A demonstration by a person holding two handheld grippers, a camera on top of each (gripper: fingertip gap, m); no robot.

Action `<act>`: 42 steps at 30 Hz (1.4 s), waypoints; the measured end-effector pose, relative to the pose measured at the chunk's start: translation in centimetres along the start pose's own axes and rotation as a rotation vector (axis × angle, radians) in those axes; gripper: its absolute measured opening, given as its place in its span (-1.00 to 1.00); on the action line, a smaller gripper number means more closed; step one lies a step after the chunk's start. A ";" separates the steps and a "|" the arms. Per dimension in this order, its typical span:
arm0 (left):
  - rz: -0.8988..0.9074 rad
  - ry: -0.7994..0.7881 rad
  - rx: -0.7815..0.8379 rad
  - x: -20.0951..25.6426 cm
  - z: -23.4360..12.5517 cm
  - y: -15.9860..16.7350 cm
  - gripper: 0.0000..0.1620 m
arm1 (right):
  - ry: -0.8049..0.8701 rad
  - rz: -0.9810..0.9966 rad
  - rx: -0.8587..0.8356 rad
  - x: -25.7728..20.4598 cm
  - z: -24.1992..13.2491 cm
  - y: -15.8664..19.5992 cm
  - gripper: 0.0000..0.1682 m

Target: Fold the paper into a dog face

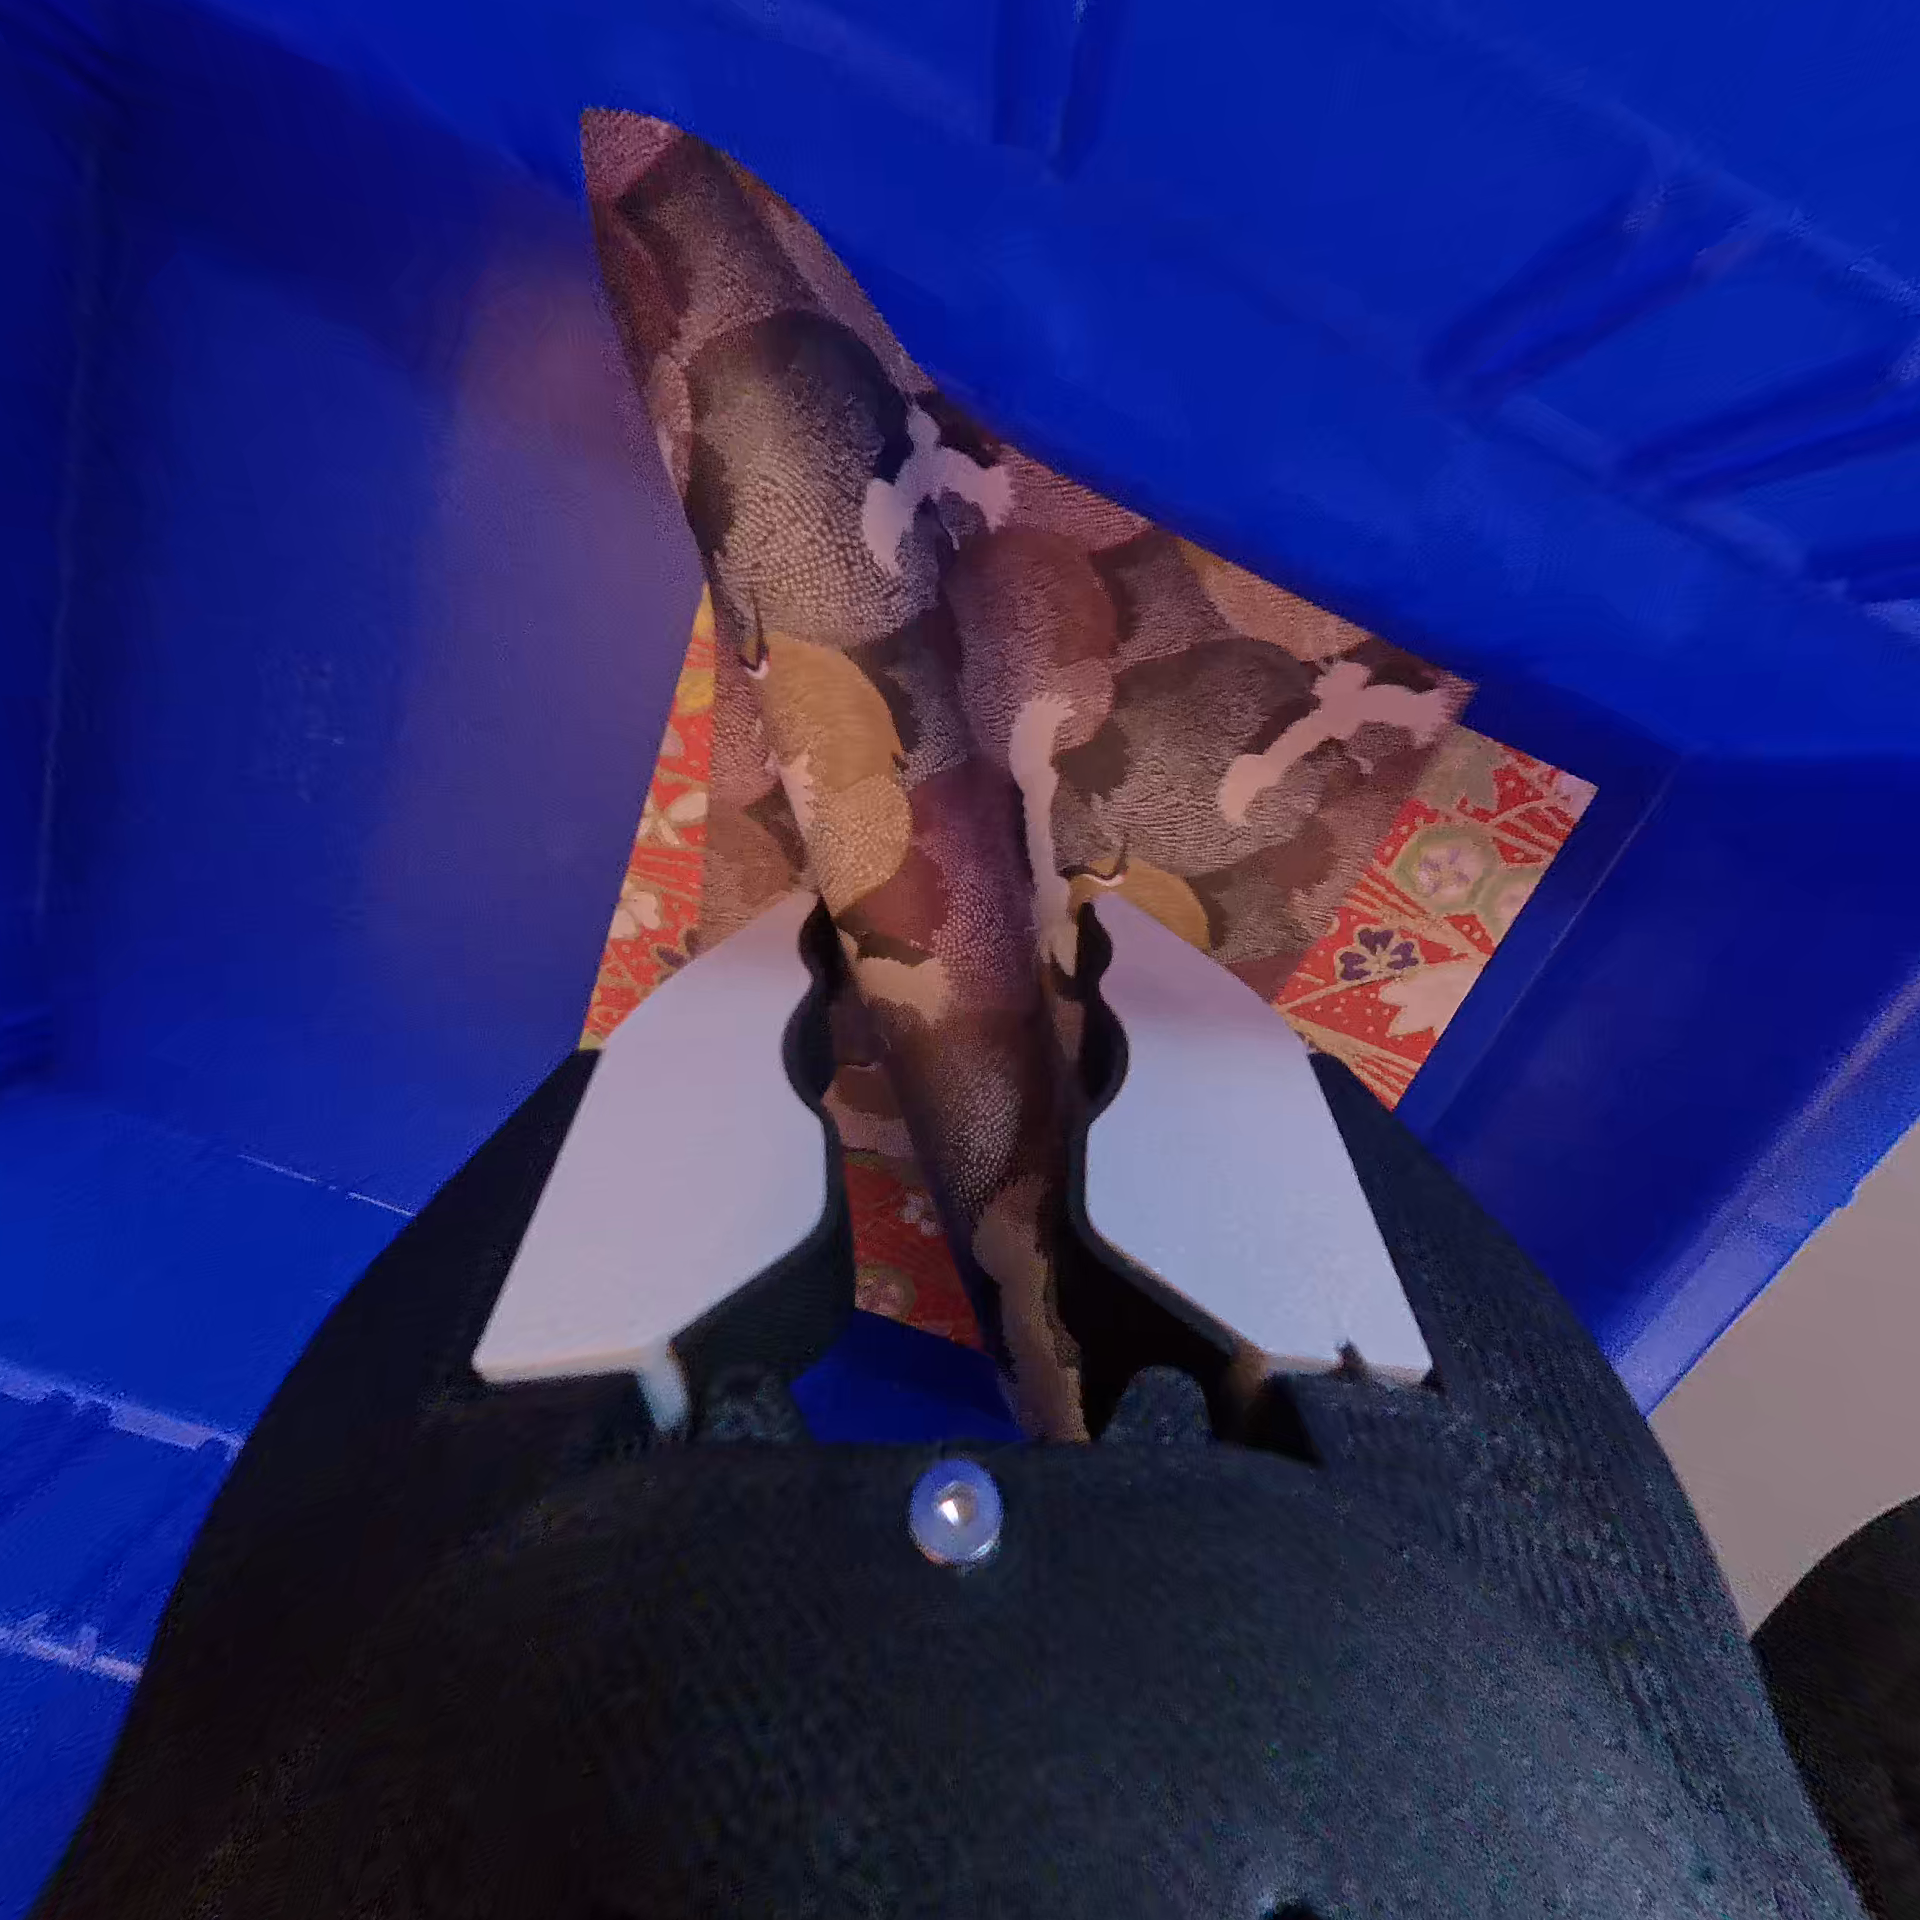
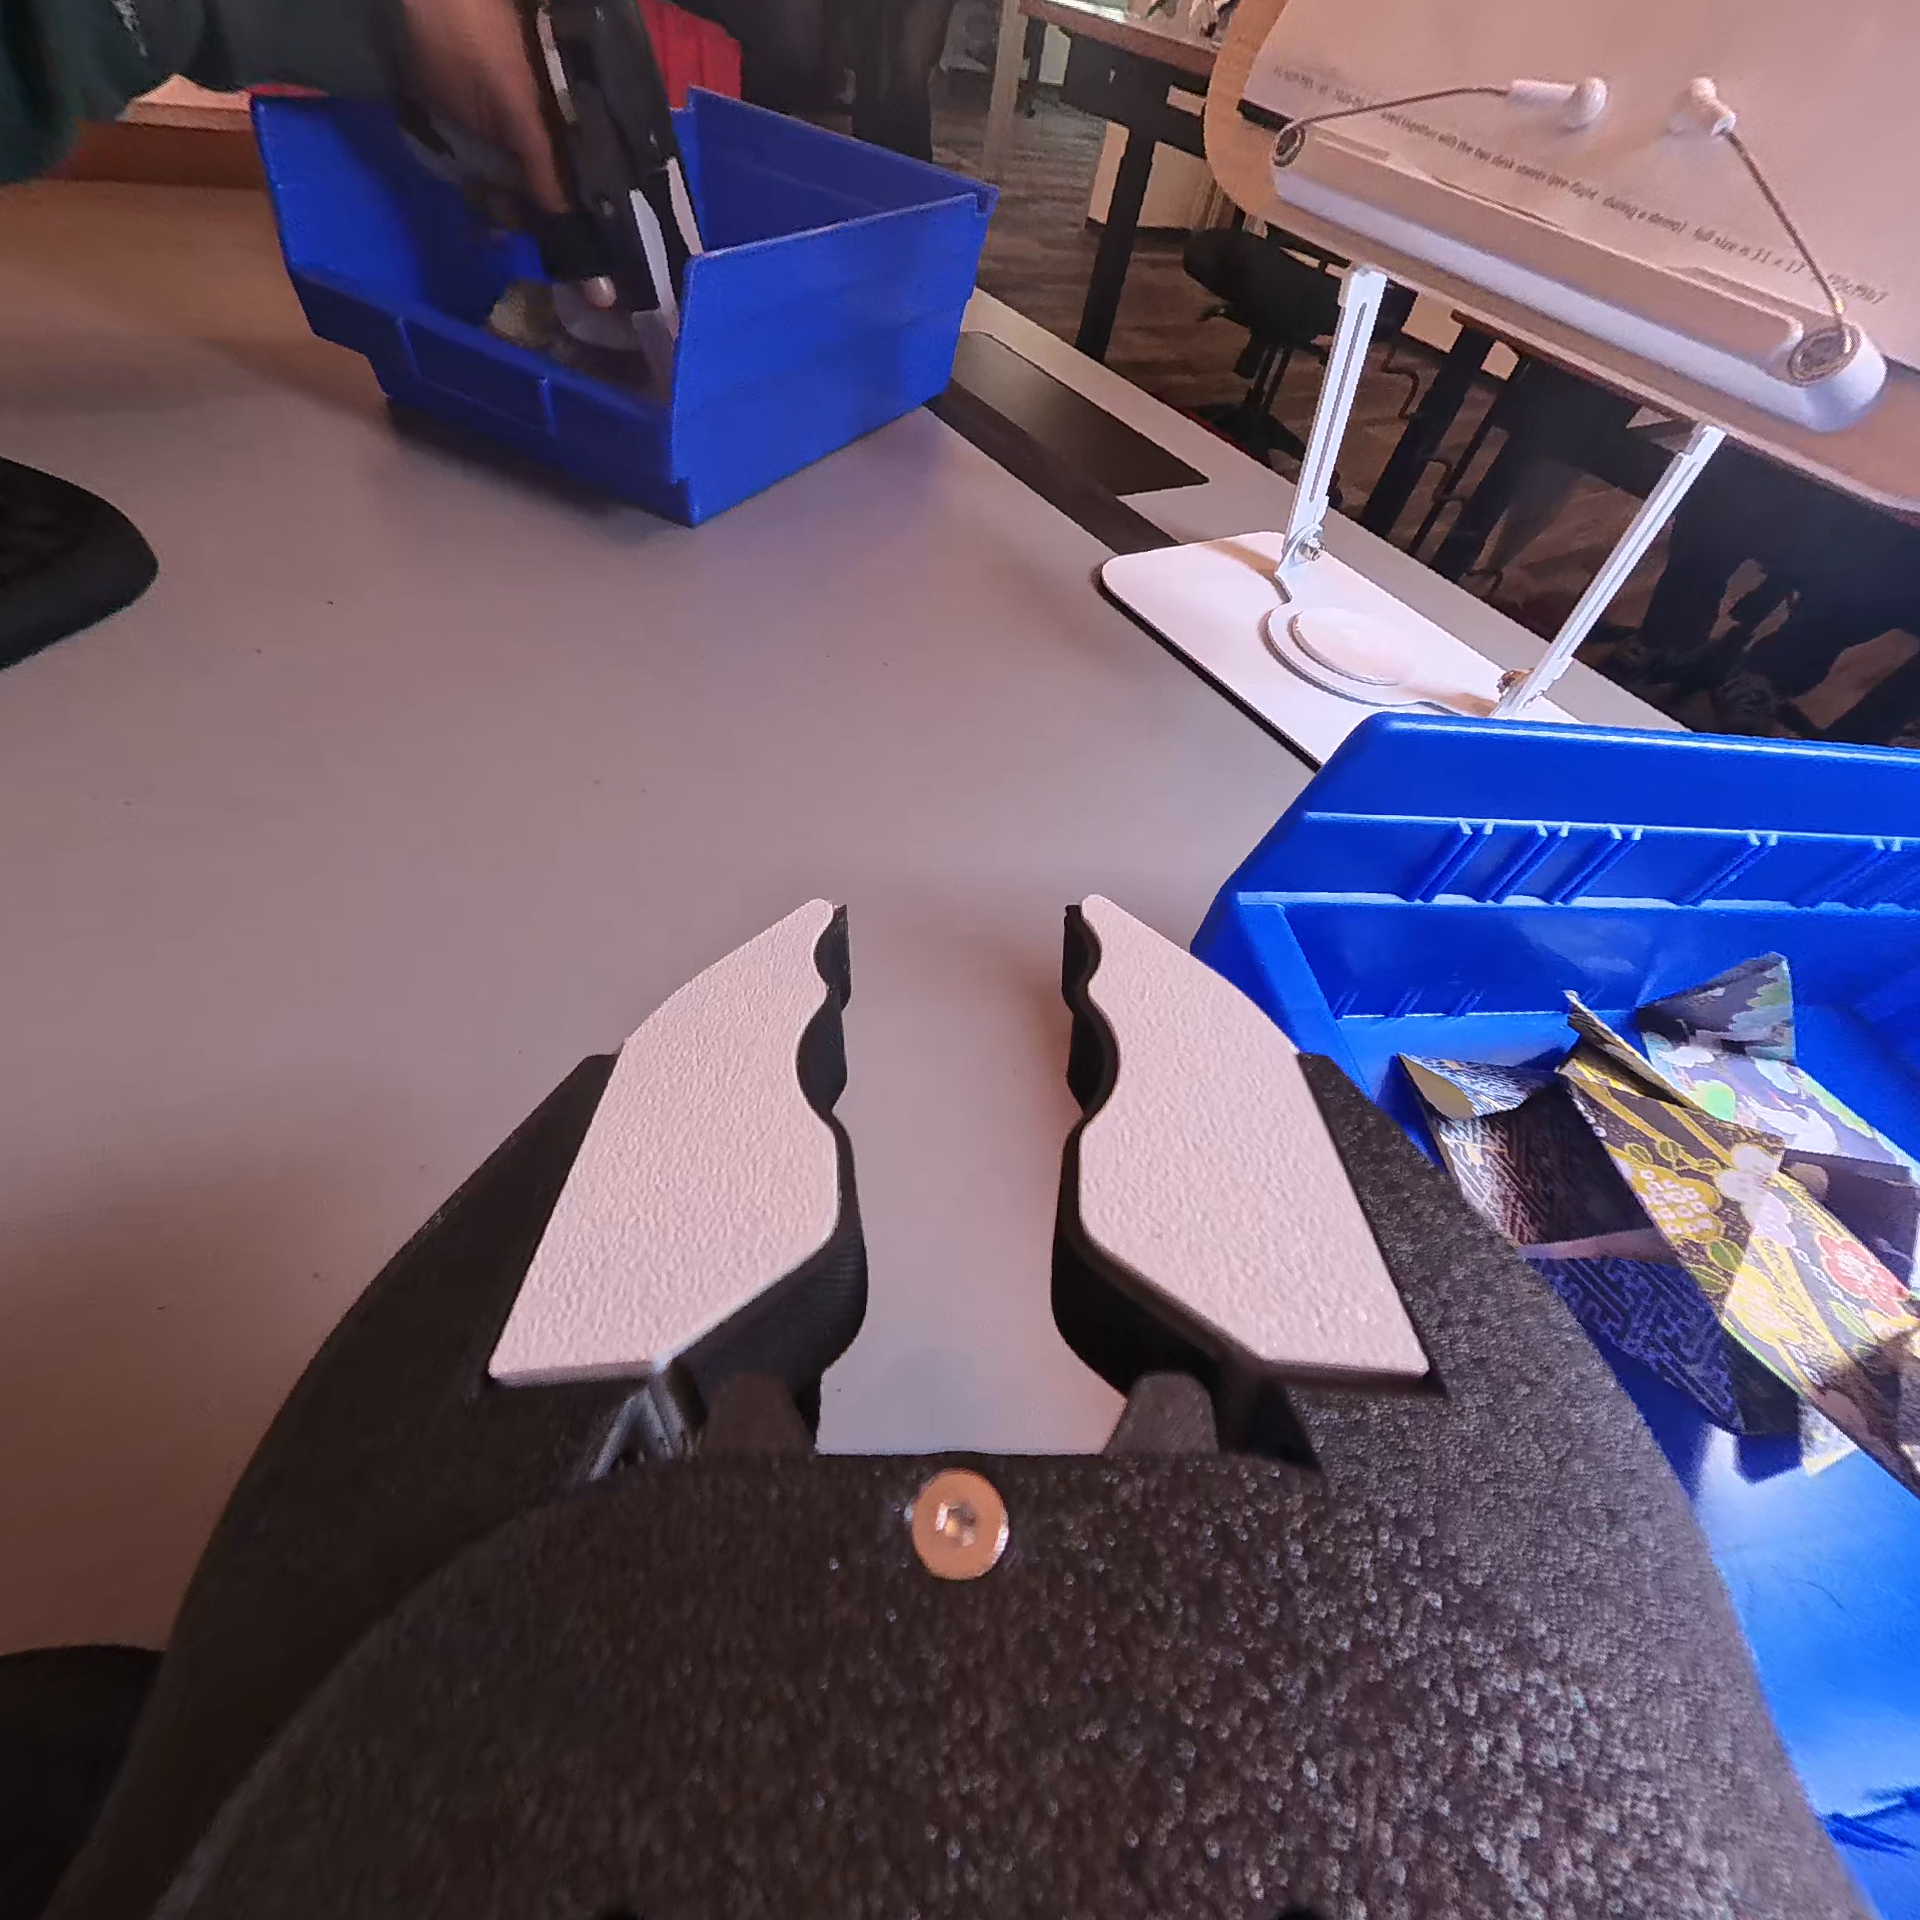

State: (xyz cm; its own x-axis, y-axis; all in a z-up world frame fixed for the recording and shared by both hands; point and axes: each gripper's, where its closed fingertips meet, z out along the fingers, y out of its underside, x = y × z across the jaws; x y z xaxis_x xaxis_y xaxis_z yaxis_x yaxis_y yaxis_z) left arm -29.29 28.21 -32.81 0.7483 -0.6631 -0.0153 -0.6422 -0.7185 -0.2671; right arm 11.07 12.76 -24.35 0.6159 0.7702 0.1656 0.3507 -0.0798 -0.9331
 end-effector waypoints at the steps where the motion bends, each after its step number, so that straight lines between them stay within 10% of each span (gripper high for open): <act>1: 0.003 -0.006 0.010 0.0 -0.2 -0.1 -0.48 | -0.002 0.001 -0.001 0.0 0.0 0.0 -0.53; 13: 0.053 -0.135 0.425 -0.5 -12.7 -3.3 -0.74 | 0.069 -0.105 -0.120 0.2 0.7 1.6 -0.53; 21: 0.225 -0.038 0.736 9.4 -19.4 -5.8 -0.75 | 0.092 -0.127 -0.144 0.2 0.6 1.7 -0.53; 32: 0.386 0.490 0.918 28.3 -15.2 -8.3 -0.74 | 0.039 -0.165 -0.122 -1.5 0.8 1.1 -0.49; 42: 0.204 0.782 1.026 33.1 -10.8 -9.8 -0.70 | -0.314 0.138 0.109 -7.0 1.1 -3.9 -0.42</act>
State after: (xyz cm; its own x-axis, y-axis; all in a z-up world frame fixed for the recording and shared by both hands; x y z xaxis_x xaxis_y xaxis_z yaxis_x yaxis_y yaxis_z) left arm -0.05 11.02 -20.27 0.1356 -0.9359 0.3251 -0.0533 -0.3346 -0.9409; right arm 4.59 8.39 -22.27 0.3994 0.9152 -0.0546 0.1919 -0.1417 -0.9711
